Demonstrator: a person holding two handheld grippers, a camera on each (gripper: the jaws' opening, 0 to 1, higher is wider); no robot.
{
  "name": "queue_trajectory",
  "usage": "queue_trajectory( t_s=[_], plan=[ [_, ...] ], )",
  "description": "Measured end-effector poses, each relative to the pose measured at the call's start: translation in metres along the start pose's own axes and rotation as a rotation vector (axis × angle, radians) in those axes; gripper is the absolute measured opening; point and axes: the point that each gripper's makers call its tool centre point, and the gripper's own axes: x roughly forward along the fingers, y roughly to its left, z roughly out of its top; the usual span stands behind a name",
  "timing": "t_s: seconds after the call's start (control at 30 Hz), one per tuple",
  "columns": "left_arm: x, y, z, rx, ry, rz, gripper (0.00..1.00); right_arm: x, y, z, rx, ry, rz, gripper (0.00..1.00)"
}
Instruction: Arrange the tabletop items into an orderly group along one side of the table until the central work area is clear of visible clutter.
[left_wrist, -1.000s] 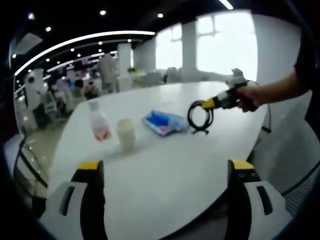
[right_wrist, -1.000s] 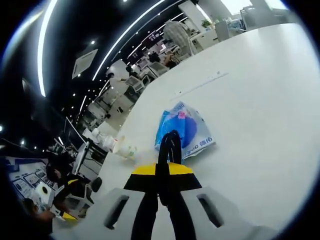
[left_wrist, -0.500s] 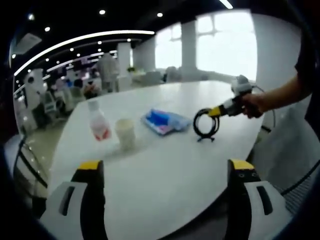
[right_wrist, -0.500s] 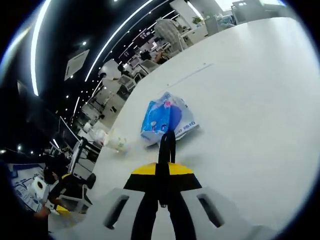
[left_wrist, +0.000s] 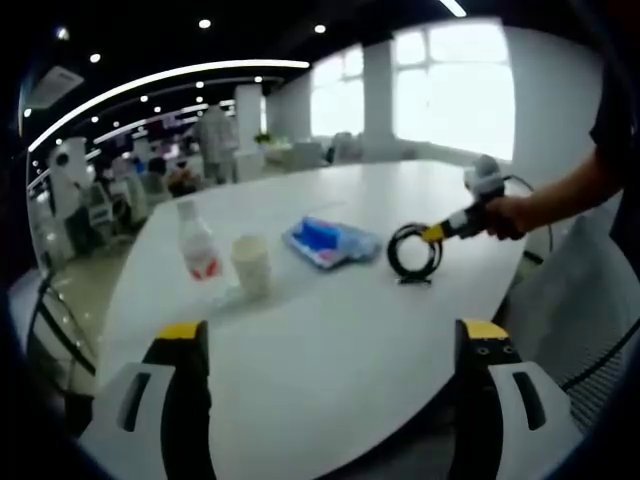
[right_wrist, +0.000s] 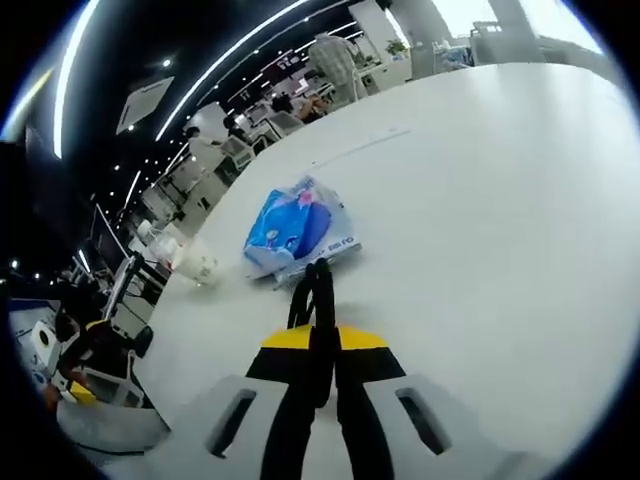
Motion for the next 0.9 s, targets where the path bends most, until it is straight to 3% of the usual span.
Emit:
queue_trajectory(
  t_s=[0.4, 0.5, 0.6, 0.9],
  plan=[
    [-0.001, 0.001, -0.001, 0.012, 0.005, 0.011, 0.99, 0.004, -0.022, -0.024, -0.111, 0.071, -0.087, 0.10],
    [-0.001, 0.001, -0.001, 0.011, 0.004, 0.013, 0.99, 0.003, -0.027, -0.030, -0.198, 0.105, -0.110, 0.11],
    [-0.002, 0.002, -0.003, 0.017, 0.013, 0.018, 0.98, 0.002, -0.028, -0.035, -0.226, 0.129, -0.125, 0.15],
    [-0.002, 0.003, -0.003, 0.019, 0.017, 0.019, 0.98, -0.005, -0.025, -0.026, -0.345, 0.138, -0.132, 0.25]
  ],
)
